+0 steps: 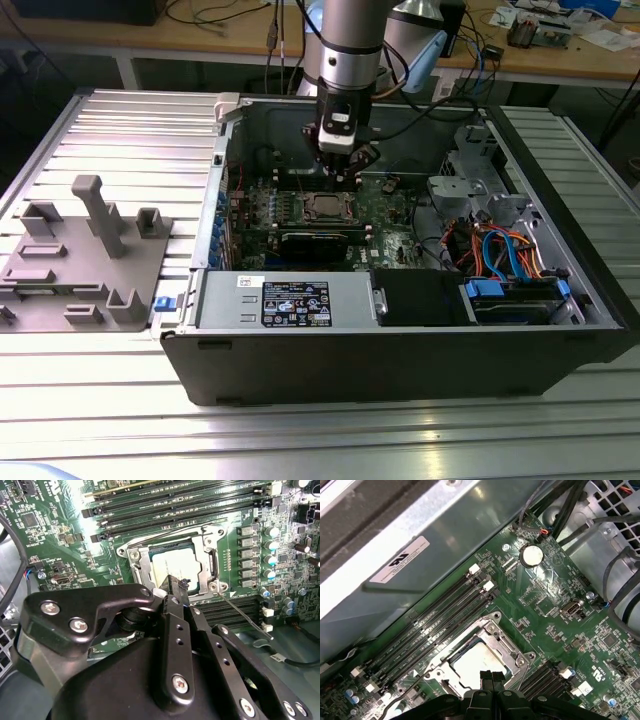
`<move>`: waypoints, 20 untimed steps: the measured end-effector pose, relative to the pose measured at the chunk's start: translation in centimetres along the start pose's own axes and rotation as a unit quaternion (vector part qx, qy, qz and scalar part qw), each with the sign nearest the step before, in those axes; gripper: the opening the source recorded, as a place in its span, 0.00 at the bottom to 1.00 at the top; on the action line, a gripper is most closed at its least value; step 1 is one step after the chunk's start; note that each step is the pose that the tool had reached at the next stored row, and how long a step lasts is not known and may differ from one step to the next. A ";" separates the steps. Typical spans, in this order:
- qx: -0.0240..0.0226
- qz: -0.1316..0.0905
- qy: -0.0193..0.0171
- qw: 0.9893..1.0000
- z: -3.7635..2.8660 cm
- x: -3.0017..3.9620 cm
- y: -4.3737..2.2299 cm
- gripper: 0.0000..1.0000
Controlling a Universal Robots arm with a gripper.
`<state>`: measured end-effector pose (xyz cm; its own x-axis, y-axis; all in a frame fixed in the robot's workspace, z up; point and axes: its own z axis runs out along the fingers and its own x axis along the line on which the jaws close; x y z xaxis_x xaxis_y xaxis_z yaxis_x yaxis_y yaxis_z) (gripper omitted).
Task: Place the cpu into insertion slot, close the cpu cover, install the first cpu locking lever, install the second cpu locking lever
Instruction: 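Install the first cpu locking lever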
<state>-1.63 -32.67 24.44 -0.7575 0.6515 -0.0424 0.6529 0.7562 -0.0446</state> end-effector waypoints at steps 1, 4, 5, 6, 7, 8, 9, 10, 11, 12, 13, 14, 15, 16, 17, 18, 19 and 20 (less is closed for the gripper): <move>0.000 -0.002 0.000 1.000 0.00 0.00 0.00 0.11; 0.000 -0.006 0.000 1.000 0.00 0.00 0.00 0.11; 0.000 -0.008 0.000 1.000 0.00 0.00 0.00 0.11; 0.000 -0.009 0.000 1.000 0.00 0.00 0.00 0.11; 0.000 -0.011 0.000 1.000 0.00 0.00 0.00 0.11; -0.001 -0.013 -0.001 1.000 0.00 0.00 0.00 0.11; -0.001 -0.014 -0.001 1.000 0.00 0.00 0.00 0.11; -0.001 -0.016 -0.001 1.000 0.00 0.00 0.00 0.11; -0.001 -0.017 -0.001 1.000 0.00 0.00 0.00 0.11; -0.001 -0.019 -0.001 1.000 0.00 0.00 0.00 0.11; -0.001 -0.020 -0.001 1.000 0.00 0.00 0.00 0.11; -0.001 -0.021 -0.001 1.000 0.00 0.00 0.00 0.11; -0.001 -0.023 -0.001 1.000 0.00 0.00 0.00 0.11; -0.001 -0.024 -0.001 1.000 0.00 0.00 0.00 0.11; -0.001 -0.026 -0.001 1.000 0.00 0.00 0.00 0.11; -0.001 -0.028 -0.001 1.000 0.00 0.00 0.00 0.11; -0.001 -0.029 -0.001 1.000 0.00 0.00 0.00 0.11; -0.001 -0.031 -0.001 1.000 0.00 0.00 0.00 0.11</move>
<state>-1.63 -32.67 24.44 -0.7967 0.6029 -0.0424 0.6043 0.7955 -0.0446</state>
